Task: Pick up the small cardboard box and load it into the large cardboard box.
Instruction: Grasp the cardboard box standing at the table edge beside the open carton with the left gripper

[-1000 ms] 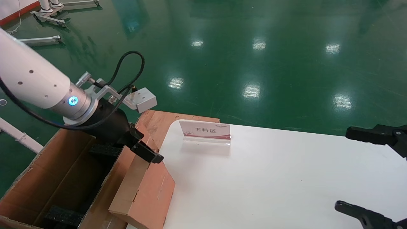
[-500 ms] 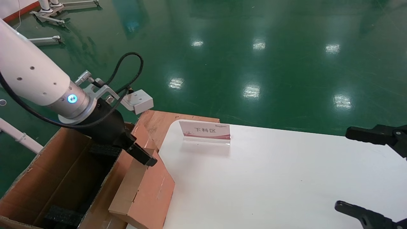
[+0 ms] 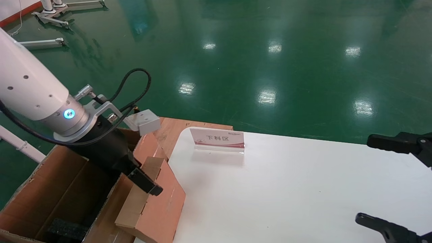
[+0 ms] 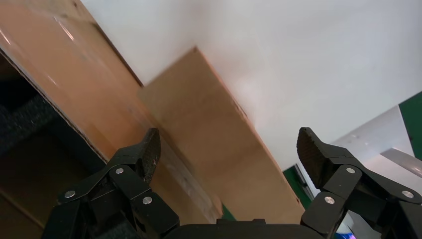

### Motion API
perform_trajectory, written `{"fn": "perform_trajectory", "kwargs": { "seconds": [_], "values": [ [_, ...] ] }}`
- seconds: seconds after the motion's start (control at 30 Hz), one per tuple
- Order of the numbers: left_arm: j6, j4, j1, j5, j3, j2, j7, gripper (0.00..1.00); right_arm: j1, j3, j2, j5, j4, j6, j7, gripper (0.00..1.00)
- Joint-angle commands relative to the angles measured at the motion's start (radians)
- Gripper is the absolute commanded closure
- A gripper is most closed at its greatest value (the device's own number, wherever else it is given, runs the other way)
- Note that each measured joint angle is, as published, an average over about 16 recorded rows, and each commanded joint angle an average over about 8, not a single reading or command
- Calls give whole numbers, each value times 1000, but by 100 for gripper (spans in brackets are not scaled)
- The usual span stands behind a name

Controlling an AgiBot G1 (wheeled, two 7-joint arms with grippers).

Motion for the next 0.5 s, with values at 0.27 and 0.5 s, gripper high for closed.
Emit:
{"fn": "perform_trajectory", "kwargs": {
  "seconds": [0.27,0.5],
  "values": [
    [-5,0,-58,-53,106,-14,7,0,0,-1,0,0,0,0,0,0],
    [-19,0,-74,-102,161,-14,21,0,0,-1,0,1,0,0,-1,0]
  ]
}}
